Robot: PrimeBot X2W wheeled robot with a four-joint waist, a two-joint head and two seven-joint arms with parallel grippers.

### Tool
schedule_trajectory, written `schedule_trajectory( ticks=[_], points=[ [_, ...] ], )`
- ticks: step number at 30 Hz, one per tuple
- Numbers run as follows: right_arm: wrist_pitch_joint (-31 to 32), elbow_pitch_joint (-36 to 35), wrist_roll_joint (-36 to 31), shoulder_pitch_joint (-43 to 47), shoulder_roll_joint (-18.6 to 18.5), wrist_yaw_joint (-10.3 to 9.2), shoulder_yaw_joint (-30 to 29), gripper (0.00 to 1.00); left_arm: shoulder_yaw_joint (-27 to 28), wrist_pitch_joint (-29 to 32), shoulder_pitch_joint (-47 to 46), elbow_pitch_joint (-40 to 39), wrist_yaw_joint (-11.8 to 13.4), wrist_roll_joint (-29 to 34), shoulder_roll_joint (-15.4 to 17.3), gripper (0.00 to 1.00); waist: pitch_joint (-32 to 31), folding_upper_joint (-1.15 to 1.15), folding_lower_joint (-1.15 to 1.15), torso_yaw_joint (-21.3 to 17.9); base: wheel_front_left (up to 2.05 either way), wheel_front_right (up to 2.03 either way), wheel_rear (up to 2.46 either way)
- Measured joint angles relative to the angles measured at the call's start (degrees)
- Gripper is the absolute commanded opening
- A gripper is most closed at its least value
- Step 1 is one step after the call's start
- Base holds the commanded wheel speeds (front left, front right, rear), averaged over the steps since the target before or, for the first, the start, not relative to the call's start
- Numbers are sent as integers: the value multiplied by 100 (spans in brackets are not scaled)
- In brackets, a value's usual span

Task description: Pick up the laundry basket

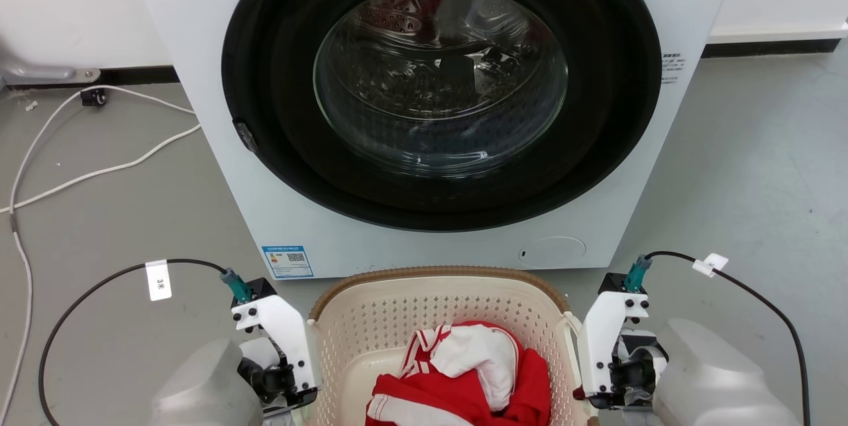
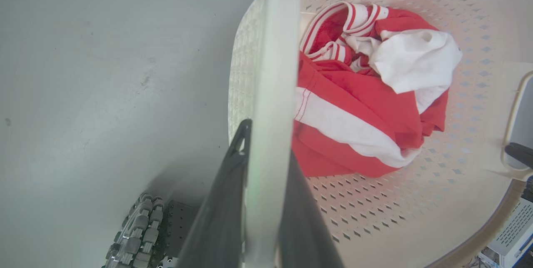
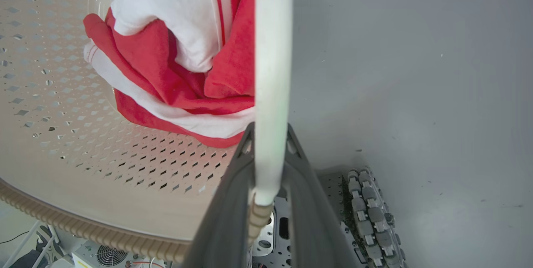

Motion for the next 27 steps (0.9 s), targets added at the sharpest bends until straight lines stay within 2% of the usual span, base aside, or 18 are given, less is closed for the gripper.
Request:
schedule_trajectory(
  ticks=[27],
  points=[
    [-5,7,52,-2,-11,-1,89,0,-135,-68,51,7,1,-130,-15,0,-9,0,0,-15,0,0,0]
  ],
)
